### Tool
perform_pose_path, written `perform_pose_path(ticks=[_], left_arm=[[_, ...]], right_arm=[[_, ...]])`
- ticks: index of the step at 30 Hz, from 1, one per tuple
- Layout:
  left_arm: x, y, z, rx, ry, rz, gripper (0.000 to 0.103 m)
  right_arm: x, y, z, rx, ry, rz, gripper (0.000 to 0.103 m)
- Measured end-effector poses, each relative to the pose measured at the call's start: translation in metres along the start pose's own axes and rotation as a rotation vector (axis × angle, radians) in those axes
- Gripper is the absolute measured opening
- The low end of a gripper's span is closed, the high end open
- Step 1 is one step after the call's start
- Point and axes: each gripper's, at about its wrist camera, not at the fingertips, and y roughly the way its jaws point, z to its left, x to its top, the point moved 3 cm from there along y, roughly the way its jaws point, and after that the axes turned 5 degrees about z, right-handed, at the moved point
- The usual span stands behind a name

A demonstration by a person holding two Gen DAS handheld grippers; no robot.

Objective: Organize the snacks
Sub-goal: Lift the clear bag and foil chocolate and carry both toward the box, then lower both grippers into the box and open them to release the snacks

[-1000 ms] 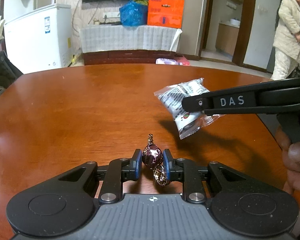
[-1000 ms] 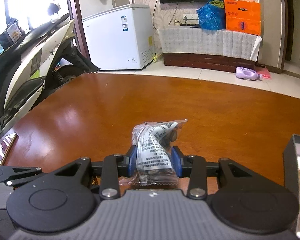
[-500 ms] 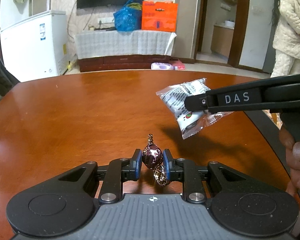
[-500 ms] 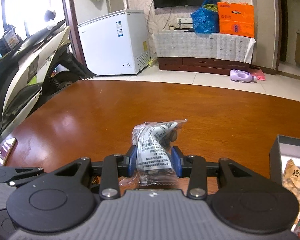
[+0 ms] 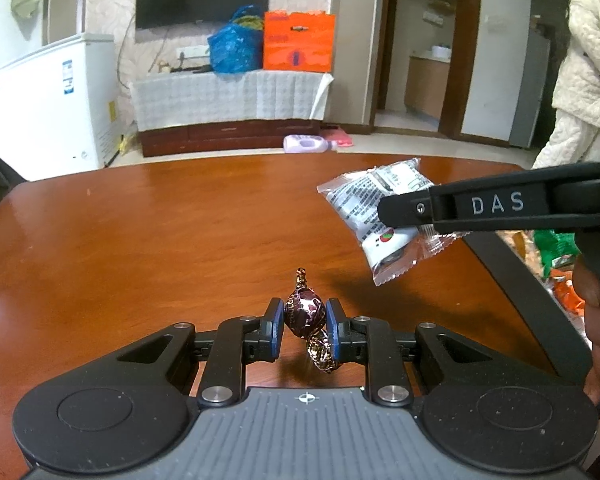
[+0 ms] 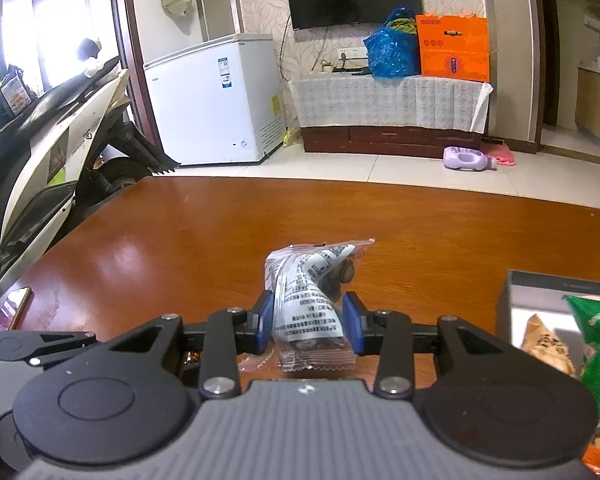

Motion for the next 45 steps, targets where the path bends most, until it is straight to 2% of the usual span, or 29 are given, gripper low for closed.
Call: perform_pose_path(ticks=[26,45], left_arm=[[0.023,0.001,-0.071,-0.094,0.072,-0.037,0.023],[0.029,0.006,-0.095,-0.143,0.1,-0.046,0.023]], right_arm=[[-0.018,-0.068,-0.061,-0.082,0.038,-0.038,0.037],[-0.024,-0.095,-0.085,-0.128,0.051,-0.054,0.037]])
